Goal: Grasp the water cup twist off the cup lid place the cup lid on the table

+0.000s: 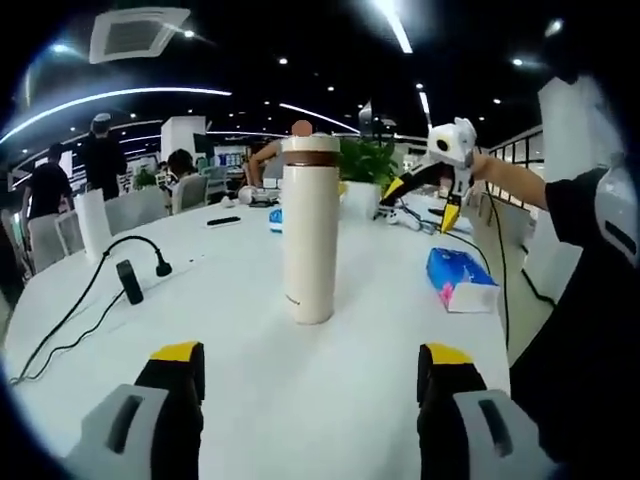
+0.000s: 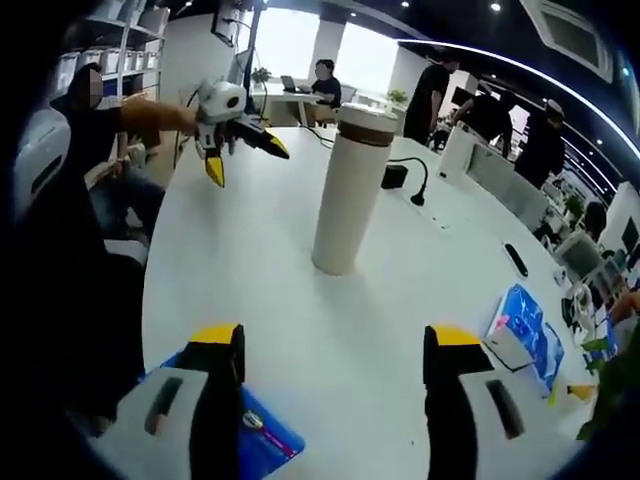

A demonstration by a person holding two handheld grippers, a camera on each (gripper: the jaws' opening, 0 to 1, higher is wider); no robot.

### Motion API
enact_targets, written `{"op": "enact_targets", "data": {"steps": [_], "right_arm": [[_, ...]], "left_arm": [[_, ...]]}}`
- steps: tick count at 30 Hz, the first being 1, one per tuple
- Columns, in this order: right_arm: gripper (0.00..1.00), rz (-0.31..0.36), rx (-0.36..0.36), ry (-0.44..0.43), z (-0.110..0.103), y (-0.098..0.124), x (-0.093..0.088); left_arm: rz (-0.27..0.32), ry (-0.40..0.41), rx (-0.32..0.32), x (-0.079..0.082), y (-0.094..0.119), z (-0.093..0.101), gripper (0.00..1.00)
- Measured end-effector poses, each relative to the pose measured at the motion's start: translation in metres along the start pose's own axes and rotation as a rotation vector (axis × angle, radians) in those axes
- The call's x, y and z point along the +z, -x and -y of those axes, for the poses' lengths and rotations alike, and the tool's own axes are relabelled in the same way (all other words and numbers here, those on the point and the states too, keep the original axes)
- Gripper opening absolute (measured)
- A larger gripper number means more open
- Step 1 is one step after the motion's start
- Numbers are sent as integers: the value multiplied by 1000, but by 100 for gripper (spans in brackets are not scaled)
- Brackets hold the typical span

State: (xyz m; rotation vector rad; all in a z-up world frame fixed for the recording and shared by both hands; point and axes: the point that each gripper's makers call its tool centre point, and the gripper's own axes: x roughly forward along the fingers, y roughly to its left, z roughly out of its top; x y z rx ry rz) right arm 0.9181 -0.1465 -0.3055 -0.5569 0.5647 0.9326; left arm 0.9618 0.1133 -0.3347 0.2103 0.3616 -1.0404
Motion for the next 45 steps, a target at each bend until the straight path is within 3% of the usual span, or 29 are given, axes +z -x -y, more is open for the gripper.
{"op": "enact_targets", "data": {"steps": [6, 12, 22, 34, 41, 45], "right_arm": [[74, -2, 1, -8, -1, -1, -4], [74, -13, 11, -3, -4, -5, -7], [75, -23, 15, -12, -7, -8, -9], [76, -8, 6, -10, -5, -6, -6], [76, -54, 9, -7, -12, -7, -15], [76, -41, 10, -8, -13, -7, -11]], "left_arm": [[-14, 3, 11, -9, -5, -2, 87], [45, 31, 26, -7, -11, -5, 87], [70, 52, 18, -14, -21, -8, 86], [86, 14, 27, -13, -32, -14, 86], [94, 3, 4, -11, -39, -8, 86], [94, -10, -4, -11, -45, -7, 86]]}}
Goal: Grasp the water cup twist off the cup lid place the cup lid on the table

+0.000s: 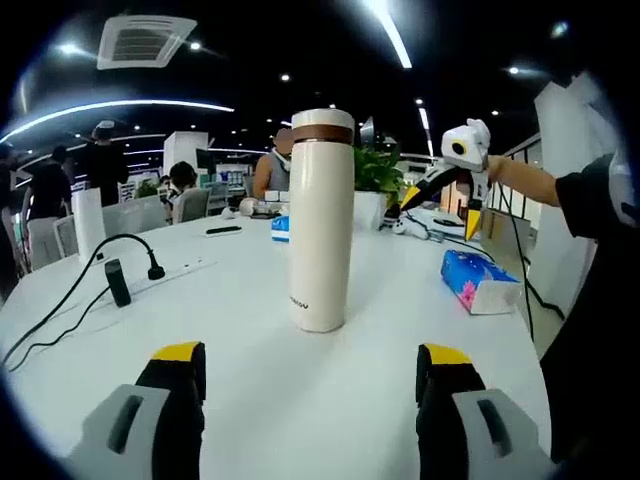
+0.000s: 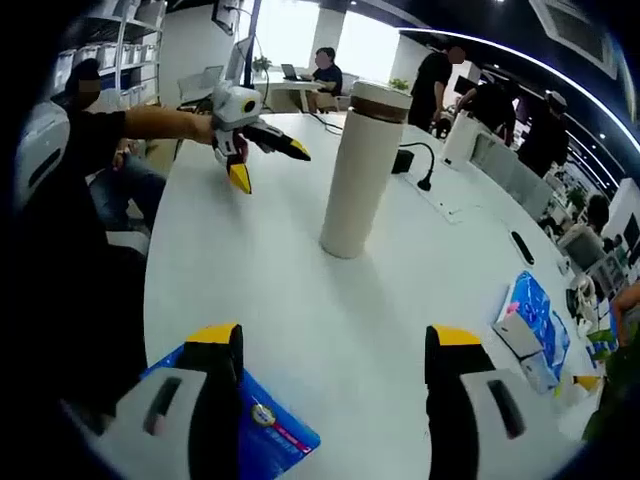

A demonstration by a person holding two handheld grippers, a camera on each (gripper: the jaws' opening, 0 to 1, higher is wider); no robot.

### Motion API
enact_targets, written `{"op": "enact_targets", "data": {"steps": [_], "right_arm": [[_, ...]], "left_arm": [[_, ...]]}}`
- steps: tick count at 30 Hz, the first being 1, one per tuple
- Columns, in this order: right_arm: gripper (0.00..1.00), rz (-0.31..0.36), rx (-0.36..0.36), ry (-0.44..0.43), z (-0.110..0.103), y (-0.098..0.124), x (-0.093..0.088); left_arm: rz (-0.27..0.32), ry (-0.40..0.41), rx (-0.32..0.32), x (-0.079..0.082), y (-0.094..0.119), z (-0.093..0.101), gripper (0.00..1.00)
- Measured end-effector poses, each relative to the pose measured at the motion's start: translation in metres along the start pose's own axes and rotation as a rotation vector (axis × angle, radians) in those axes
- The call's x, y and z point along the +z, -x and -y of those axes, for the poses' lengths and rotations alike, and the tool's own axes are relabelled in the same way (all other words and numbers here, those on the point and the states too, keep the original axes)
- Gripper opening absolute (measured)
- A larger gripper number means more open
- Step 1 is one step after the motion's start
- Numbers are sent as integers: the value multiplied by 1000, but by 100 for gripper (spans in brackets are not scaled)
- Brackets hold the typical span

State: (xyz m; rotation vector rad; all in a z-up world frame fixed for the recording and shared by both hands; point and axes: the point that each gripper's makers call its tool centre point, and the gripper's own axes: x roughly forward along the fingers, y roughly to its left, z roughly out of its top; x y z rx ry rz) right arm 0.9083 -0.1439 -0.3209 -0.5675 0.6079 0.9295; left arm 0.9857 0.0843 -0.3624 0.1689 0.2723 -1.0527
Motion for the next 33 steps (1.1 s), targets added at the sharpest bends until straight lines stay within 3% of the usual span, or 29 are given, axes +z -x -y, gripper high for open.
{"op": "enact_targets", "data": {"steps": [9, 14, 33], "right_arm": [[75, -51, 21, -17, -6, -9, -11], [75, -40, 39, -19, -12, -16, -8], [73, 9, 56, -43, -14, -18, -3]], "left_arm": [[16, -29, -35, 7, -17, 12, 85], [21, -30, -62, 8, -29, 22, 88], [108, 42, -55, 21, -39, 11, 88]]}}
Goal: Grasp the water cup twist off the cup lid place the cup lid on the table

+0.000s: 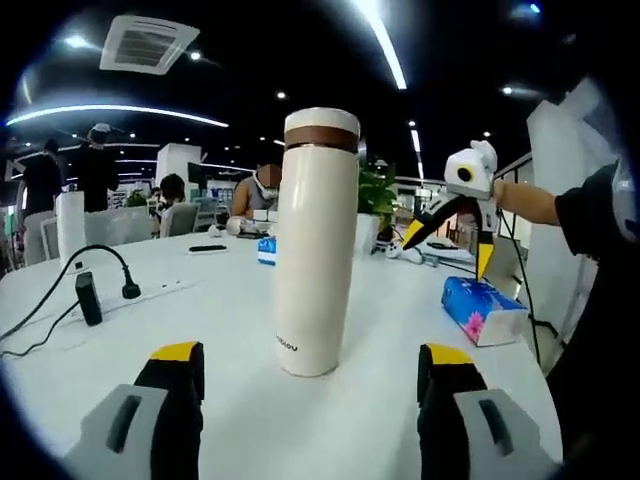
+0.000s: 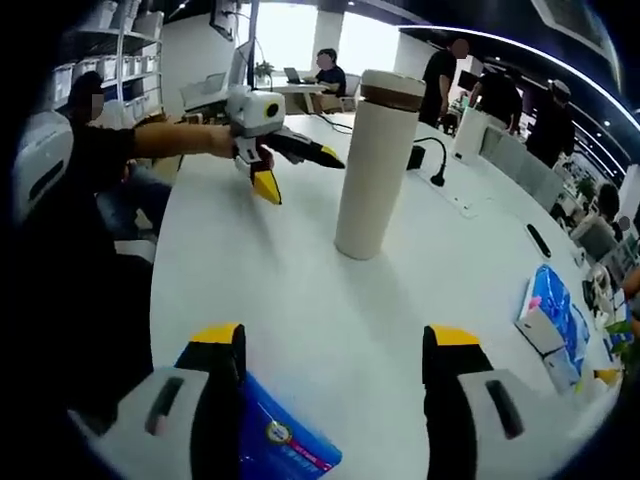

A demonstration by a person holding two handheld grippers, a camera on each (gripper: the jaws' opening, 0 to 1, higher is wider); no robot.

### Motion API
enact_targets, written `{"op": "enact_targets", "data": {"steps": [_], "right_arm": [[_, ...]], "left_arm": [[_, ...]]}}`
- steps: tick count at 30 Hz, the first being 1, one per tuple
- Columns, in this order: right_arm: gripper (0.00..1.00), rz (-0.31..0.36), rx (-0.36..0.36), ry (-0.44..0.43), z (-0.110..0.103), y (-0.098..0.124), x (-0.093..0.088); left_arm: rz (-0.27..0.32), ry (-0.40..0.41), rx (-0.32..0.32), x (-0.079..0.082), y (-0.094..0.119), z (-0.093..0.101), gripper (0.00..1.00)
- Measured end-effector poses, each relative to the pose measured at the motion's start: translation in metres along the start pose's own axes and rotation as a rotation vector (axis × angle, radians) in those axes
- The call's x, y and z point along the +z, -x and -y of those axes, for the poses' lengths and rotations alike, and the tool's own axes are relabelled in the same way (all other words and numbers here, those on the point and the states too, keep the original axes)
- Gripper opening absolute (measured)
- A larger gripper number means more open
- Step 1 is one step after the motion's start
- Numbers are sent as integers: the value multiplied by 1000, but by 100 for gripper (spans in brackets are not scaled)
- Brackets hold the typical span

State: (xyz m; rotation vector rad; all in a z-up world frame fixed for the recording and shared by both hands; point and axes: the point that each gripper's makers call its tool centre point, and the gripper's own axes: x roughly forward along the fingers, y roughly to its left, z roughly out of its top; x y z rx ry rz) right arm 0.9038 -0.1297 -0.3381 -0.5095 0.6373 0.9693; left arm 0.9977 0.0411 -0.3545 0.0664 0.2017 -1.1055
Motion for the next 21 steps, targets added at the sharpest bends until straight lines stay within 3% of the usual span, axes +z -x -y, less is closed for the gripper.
{"op": "enact_targets", "data": {"steps": [2, 7, 13, 21], "right_arm": [[73, 40, 18, -31, -1, 0, 5], [72, 52, 6, -29, 3, 0, 6], [72, 60, 5, -36, 5, -1, 5], [72, 71, -2, -49, 6, -2, 4]], "left_arm": [[11, -2, -4, 2, -2, 0, 87], [44, -5, 6, 7, -6, -5, 86], [38, 6, 3, -1, -10, -7, 85], [61, 27, 13, 1, -13, -14, 83]]}}
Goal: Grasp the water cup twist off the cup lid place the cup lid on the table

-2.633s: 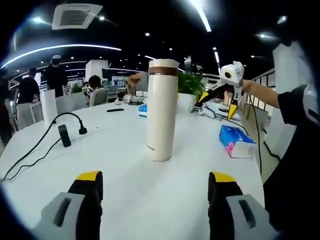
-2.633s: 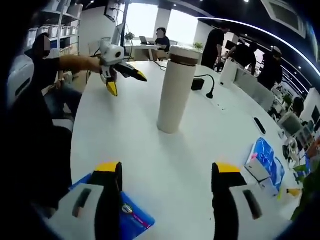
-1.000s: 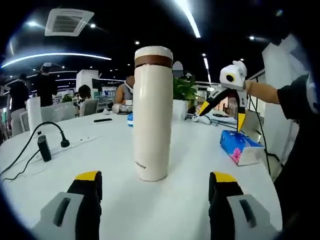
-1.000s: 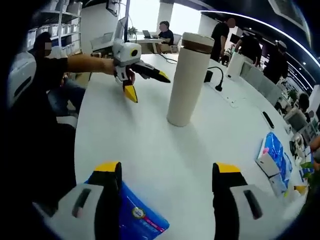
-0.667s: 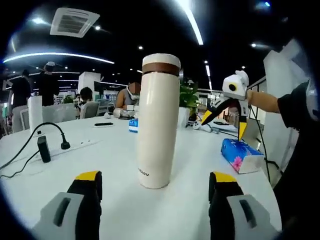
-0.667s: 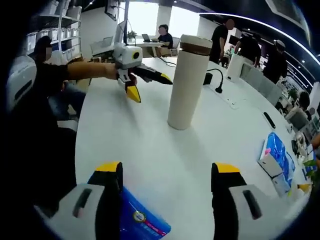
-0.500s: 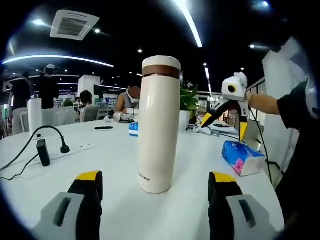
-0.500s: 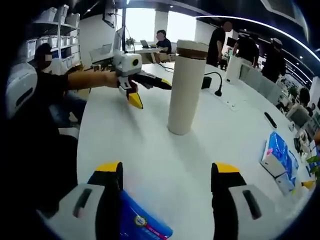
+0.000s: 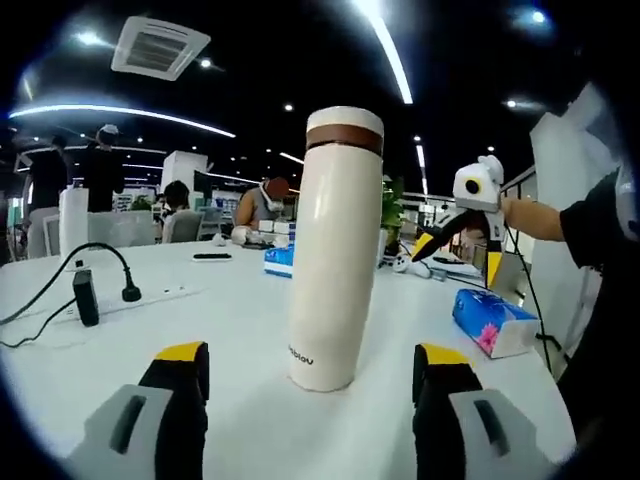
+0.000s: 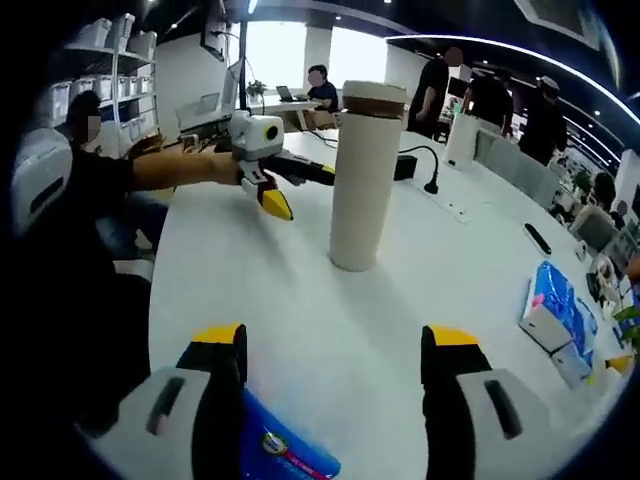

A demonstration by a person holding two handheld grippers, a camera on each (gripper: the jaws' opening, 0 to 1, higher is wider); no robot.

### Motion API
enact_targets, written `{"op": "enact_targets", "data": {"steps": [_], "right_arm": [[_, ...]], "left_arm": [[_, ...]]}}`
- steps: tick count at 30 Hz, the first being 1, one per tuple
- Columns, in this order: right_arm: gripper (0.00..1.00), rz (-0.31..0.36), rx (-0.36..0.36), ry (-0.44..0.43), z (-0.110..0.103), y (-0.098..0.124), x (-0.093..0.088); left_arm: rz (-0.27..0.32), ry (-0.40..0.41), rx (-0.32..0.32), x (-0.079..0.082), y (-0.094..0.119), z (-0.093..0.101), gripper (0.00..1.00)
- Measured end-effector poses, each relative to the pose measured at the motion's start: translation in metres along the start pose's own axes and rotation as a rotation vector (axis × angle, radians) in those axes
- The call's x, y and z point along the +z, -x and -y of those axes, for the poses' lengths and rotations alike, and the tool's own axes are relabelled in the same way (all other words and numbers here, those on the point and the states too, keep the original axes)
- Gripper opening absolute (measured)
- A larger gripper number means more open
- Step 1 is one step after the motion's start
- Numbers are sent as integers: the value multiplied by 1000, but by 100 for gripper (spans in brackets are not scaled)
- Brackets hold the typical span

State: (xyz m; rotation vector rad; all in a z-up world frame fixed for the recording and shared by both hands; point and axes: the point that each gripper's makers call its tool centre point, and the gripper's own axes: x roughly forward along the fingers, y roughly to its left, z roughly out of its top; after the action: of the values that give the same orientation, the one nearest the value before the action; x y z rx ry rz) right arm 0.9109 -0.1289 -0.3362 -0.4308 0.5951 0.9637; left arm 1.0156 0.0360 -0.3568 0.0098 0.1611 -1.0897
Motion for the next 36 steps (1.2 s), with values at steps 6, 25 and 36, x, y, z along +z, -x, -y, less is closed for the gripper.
{"op": "enact_targets", "data": {"steps": [6, 25, 36], "right_arm": [[72, 12, -5, -13, 0, 0, -2], [71, 23, -27, -32, 8, 2, -7], [71, 35, -28, -53, 11, 1, -13]], "left_arm": [[-10, 18, -8, -9, -5, 2, 82], [-44, 2, -14, -29, -14, 1, 81], [-14, -66, 2, -26, -24, 0, 84]]}}
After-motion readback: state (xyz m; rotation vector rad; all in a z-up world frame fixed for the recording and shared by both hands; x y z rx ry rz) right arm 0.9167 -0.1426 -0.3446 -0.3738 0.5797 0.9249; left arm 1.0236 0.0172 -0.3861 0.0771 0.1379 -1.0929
